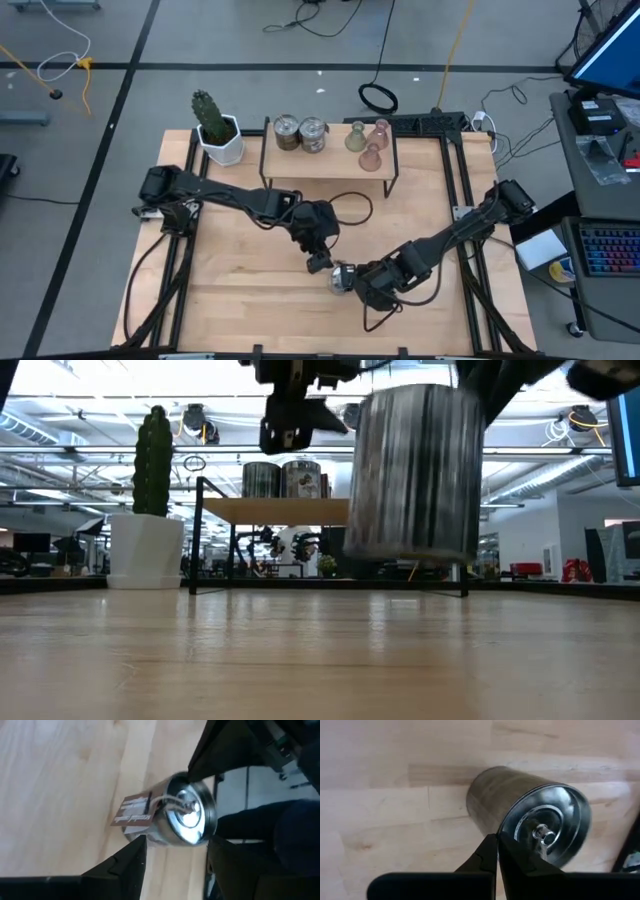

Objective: Pick & Place candle stick holders
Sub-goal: Put the brown scented candle on the shelf

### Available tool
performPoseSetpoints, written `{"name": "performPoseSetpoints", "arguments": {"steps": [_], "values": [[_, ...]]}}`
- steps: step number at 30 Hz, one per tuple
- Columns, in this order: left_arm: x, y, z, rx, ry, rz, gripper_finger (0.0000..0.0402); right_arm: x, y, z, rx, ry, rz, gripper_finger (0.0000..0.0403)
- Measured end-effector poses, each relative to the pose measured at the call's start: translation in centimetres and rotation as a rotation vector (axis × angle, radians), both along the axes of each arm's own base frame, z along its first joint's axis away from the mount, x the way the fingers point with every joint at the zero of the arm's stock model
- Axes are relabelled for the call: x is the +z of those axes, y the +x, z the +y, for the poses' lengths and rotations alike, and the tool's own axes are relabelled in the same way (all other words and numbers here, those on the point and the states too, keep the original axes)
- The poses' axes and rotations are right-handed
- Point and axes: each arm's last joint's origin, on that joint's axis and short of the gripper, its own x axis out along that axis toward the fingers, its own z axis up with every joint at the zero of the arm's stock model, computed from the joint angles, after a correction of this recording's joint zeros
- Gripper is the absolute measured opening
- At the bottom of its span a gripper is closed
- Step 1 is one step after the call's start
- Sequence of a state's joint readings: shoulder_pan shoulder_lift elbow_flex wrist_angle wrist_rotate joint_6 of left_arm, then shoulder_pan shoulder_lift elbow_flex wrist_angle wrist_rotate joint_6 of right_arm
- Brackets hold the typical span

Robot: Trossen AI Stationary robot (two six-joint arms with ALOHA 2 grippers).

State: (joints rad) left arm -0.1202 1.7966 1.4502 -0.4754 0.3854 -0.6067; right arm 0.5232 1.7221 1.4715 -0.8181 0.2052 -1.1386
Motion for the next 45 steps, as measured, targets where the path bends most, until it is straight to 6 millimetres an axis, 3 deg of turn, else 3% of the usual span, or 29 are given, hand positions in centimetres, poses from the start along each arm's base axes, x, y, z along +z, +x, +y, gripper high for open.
{"name": "performPoseSetpoints", "arguments": {"steps": [11,24,37,45], "values": [[-2.2,0.5,0.6,-0.111,0.028,0.041,0.0211,-1.7,0.9,-0.1,0.009,-0.038,0.043,0.0001],[-2.1,1.0,1.3,-0.092,0.033,0.002,0.0211,-2.0,0.9,0.0,-0.073,-0.045,0.048,0.0001],[-1.6,1.7,4.8,0.008,-0.044,-0.036,0.0211,0.1,-2.4,-1.5,-0.446,-0.119,0.052,0.0000],[-1.5,1.7,3.6,-0.014,-0.051,-0.049,0.0211,2.8,-5.6,-3.1,-0.731,-0.059,0.069,0.0000]]}}
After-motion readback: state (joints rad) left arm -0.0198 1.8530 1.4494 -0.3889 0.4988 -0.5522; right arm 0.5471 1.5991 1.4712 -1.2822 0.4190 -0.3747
